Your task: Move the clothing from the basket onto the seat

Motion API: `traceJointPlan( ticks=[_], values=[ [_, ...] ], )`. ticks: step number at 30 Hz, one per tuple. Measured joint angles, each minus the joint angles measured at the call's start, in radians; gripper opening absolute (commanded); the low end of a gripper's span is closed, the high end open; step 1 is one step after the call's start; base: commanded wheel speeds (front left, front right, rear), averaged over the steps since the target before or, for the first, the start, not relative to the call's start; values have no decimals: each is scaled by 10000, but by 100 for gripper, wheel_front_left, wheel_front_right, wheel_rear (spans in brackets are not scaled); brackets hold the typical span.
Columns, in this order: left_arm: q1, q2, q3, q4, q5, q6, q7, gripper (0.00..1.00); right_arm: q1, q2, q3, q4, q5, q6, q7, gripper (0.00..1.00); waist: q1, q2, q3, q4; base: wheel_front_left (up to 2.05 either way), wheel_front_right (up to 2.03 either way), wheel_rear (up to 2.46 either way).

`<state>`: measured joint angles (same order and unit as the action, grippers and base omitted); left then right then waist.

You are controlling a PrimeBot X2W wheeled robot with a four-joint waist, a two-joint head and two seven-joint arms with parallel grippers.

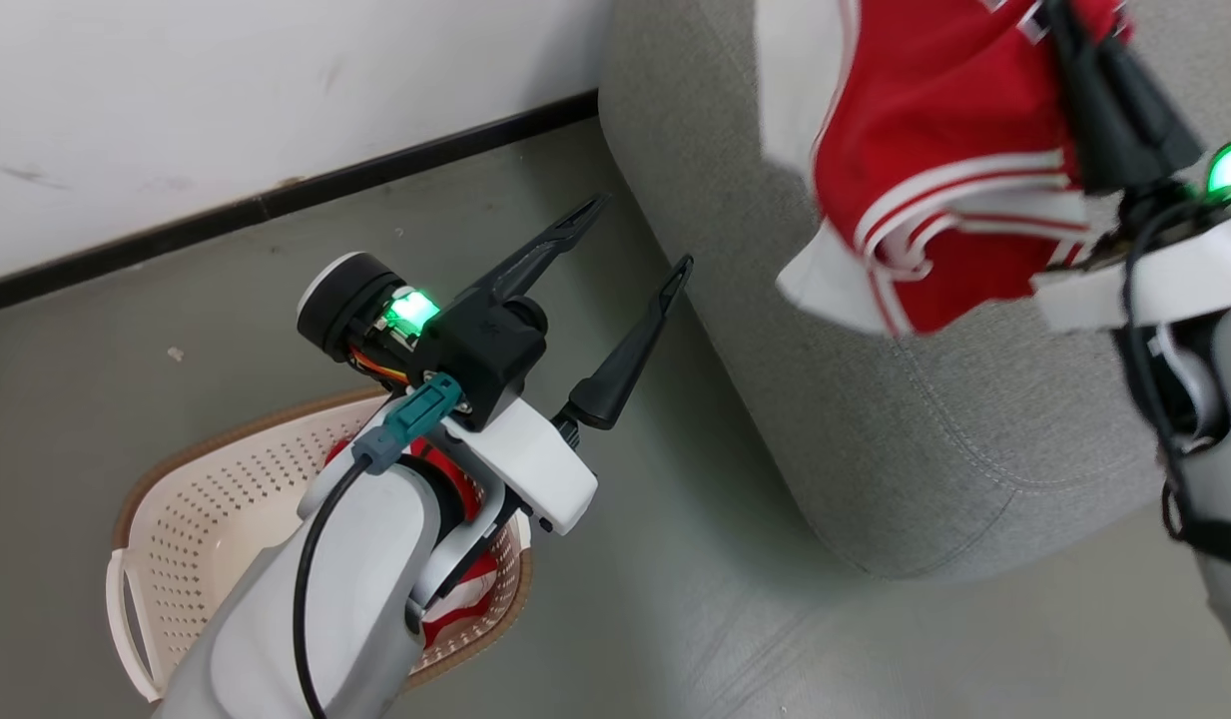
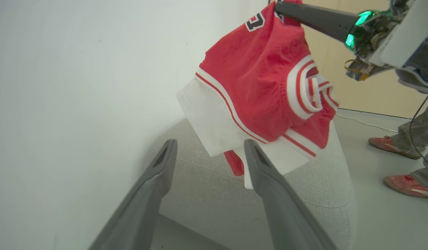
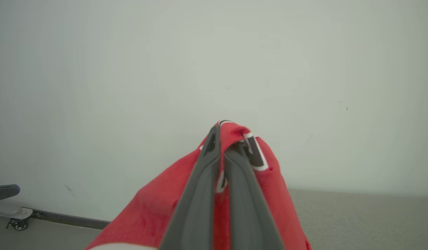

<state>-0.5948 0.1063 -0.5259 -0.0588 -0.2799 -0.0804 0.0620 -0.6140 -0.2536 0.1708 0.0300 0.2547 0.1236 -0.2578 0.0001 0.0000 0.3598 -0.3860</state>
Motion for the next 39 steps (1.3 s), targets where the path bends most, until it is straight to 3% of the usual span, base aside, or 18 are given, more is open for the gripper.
traceJointPlan(
  ticks=[10, 28, 39],
  values=[
    [121, 203, -21, -531, 198, 165, 378, 100, -1871, -186, -1528, 2339, 779, 2, 0, 0, 0, 0, 846, 348, 0, 0, 0],
    [-197, 268, -207, -1561, 453, 163, 1011, 100, -6347, -2094, -1885, 4318, -336, 2, 318, 0, 0, 0, 2606, 1052, 0, 0, 0],
    [-723, 268, -251, -1960, 546, 161, 1319, 100, -7052, -2614, -2608, 5710, -1185, 2, 299, 0, 0, 0, 3714, 1402, 0, 0, 0]
  ],
)
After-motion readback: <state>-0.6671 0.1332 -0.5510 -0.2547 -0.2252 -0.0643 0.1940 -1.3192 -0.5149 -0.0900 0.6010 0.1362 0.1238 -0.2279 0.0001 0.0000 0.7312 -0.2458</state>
